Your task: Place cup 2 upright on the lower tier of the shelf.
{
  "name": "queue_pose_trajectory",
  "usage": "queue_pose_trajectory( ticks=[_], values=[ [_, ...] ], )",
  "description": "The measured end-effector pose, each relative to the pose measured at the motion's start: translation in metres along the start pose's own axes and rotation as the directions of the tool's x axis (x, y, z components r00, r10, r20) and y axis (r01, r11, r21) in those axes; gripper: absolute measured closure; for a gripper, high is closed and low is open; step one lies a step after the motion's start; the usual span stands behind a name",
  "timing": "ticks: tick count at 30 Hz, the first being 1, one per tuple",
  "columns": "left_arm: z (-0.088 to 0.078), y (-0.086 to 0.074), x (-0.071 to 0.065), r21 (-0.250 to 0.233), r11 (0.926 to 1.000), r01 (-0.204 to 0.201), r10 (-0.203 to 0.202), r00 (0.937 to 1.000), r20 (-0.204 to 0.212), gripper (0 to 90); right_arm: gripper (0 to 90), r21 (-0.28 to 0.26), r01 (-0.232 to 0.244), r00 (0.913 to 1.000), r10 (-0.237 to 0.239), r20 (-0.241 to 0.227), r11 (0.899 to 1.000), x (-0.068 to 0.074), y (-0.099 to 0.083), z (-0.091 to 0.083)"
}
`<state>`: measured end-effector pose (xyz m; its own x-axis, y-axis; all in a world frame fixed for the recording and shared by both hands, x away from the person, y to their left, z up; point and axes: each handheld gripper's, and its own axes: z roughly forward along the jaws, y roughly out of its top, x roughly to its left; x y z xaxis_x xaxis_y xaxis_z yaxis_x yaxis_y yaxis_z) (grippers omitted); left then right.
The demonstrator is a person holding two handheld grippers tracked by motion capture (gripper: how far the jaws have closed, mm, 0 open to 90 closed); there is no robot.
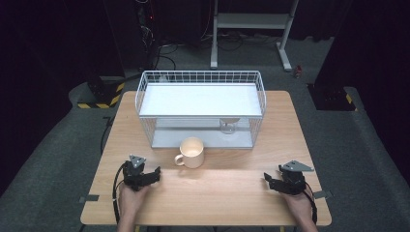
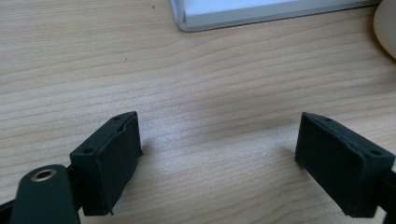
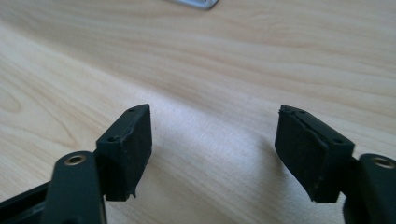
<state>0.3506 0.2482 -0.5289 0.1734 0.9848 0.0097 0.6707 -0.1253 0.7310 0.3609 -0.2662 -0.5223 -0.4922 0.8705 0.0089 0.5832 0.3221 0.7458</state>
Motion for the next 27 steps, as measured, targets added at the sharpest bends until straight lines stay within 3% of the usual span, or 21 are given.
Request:
queue_pose_trajectory(
  ticks=[2,9,11,15,20,27],
  values=[
    [0.000,0.000,0.000,0.001,1.0000,0.001,-0.001,1.0000,-0.002,14.4,24.8,0.036,0.025,0.9997,-0.025,0.001,0.999,0.003,0.001,0.003],
    [-0.002,0.000,-0.003,0.003,0.9995,0.030,-0.030,0.9994,-0.015,18.6,23.0,0.040,0.022,0.9995,-0.023,0.020,0.999,0.005,0.001,0.004],
    [-0.005,0.001,-0.003,0.005,0.9995,0.032,-0.032,0.9995,0.004,20.6,22.1,0.043,0.013,0.9997,-0.014,0.018,0.999,0.005,0.002,0.004],
    [-0.015,0.003,-0.007,-0.036,0.9991,0.024,-0.023,0.9991,0.036,21.6,21.9,0.045,0.010,0.9997,-0.011,0.020,0.999,0.005,0.002,0.004],
    [-0.029,0.002,-0.011,-0.079,0.9962,0.036,-0.028,0.9946,0.100,19.1,22.0,0.045,0.010,0.9997,-0.011,0.021,0.999,0.005,0.002,0.004],
    [-0.042,0.000,-0.022,-0.111,0.9938,-0.005,0.021,0.9898,0.141,17.8,22.0,0.043,0.011,0.9997,-0.011,0.021,0.999,0.005,0.002,0.004]
  ],
)
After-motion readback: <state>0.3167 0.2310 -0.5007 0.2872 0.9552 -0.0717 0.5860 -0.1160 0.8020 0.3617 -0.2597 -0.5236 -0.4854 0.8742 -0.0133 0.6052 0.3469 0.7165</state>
